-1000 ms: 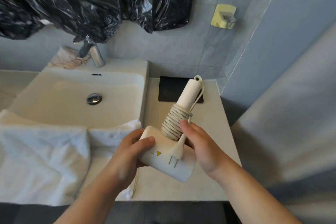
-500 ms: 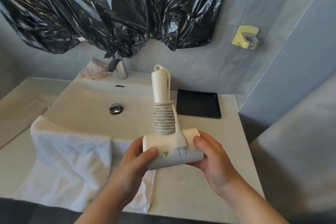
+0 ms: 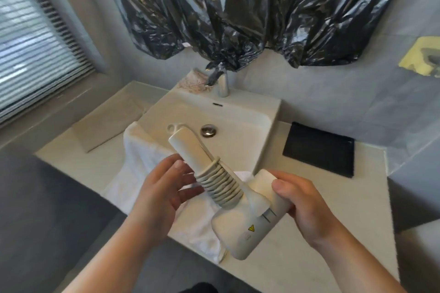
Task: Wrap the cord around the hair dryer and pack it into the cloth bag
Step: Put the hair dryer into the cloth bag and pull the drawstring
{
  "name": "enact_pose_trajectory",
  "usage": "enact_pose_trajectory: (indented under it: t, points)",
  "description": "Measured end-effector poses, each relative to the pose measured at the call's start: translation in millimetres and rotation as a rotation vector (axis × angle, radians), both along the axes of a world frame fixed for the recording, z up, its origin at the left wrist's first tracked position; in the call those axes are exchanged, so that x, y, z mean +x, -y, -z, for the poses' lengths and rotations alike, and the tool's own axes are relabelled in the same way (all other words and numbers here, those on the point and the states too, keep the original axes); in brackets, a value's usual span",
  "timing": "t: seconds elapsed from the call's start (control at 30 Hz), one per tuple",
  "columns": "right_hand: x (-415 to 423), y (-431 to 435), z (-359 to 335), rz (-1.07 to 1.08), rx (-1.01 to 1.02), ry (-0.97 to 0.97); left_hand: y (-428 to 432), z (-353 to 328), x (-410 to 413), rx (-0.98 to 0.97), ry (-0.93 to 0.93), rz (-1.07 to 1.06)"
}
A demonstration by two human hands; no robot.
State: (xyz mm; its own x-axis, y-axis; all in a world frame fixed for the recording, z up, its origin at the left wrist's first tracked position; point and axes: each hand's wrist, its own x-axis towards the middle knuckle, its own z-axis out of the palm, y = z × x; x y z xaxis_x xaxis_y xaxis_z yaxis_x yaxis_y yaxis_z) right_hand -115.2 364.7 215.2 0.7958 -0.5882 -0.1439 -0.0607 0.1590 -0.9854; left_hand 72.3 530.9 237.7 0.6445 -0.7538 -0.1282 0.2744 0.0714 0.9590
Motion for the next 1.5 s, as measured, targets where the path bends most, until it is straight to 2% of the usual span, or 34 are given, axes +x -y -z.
enact_pose_trajectory:
  t: [0.3,0.47,0.63,0.8,0.9,1.17,1.5]
  points:
    - [77,-39,-2,-0.269,-0.002,-0.099,-69,-13,19,0.079,-0.008,-0.364]
    - [127,-71,4,-0.219,0.072,-0.128,-105,0,48,0.005,-0.077,-0.519]
    - [182,-116,18,-0.097,0.338,-0.056,-137,18,102,-0.095,-0.106,-0.639]
    - [257,-170,22,-0.178,0.556,-0.113,-176,28,180,-0.156,-0.201,-0.653]
    - [310,-203,25,-0.182,0.606,-0.166,-208,28,227,-0.144,-0.200,-0.659]
    - [413,-266,29,-0.144,0.648,-0.234,-275,25,324,-0.114,-0.235,-0.593]
    - [465,-250,50,-0.062,0.585,-0.321,-252,52,386,-0.040,-0.338,-0.555]
